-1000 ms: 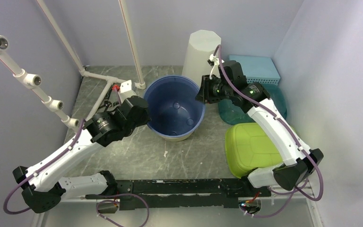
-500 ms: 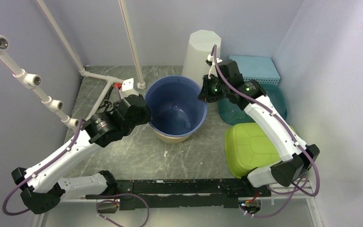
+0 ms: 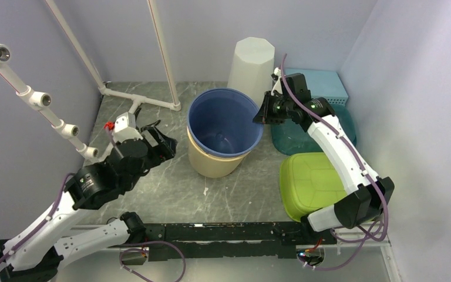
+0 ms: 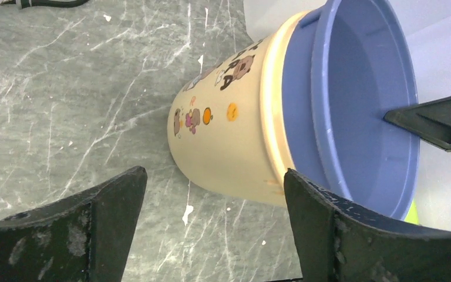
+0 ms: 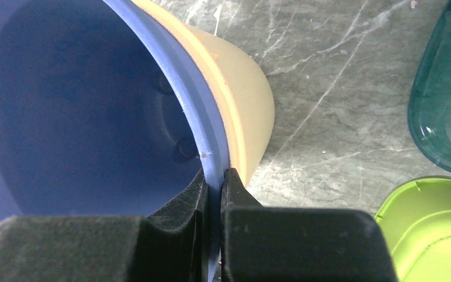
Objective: Turn the large container upside down
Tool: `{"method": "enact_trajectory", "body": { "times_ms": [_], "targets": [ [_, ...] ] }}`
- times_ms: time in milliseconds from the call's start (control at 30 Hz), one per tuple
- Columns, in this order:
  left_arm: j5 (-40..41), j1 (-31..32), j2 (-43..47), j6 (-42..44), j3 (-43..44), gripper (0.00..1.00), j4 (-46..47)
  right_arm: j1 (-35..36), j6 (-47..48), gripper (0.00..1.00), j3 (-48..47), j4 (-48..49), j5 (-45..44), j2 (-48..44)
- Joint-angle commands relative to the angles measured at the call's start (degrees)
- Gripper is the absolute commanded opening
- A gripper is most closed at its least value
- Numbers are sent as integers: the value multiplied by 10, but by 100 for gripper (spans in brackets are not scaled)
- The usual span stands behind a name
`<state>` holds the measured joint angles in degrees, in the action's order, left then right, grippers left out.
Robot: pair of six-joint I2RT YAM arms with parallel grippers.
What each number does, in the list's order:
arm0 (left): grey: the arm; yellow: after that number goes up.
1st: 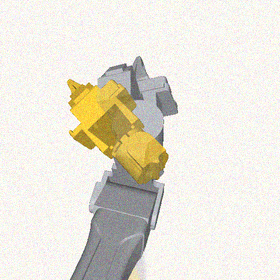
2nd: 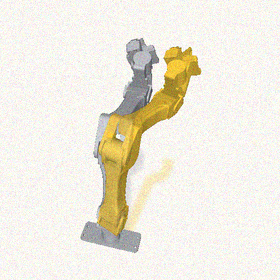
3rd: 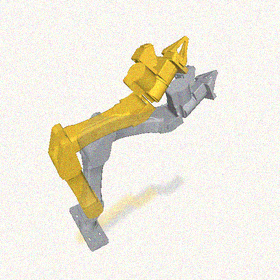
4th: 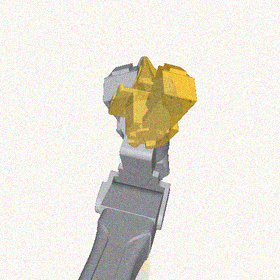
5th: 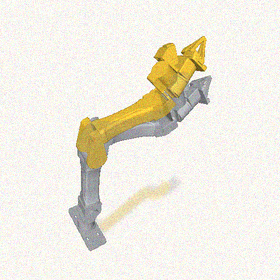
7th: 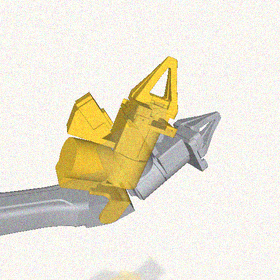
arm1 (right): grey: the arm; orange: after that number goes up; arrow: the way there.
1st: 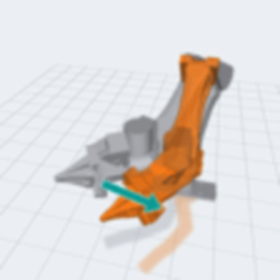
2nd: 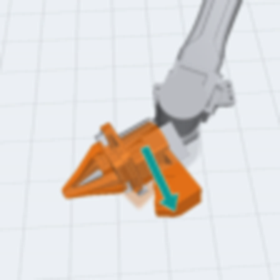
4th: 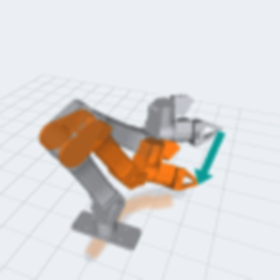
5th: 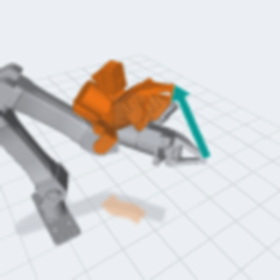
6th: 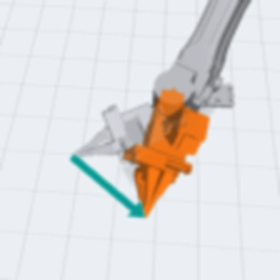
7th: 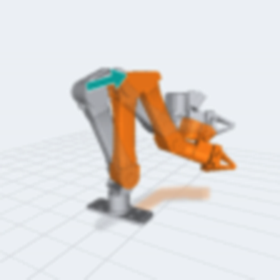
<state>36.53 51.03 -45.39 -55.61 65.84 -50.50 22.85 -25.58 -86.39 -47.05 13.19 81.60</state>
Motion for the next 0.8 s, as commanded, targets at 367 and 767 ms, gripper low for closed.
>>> {"method": "enact_trajectory", "body": {
  "times_ms": [367, 767],
  "targets": [
    [-121, 0, -40, 43, -76, 94, 127, -7, -63, 0, 38, 105, 68, -42],
    [-122, -6, 73, 29, -163, 94, 219, -7, -64, 0, 36, 109, 82, -47]
  ]
}}
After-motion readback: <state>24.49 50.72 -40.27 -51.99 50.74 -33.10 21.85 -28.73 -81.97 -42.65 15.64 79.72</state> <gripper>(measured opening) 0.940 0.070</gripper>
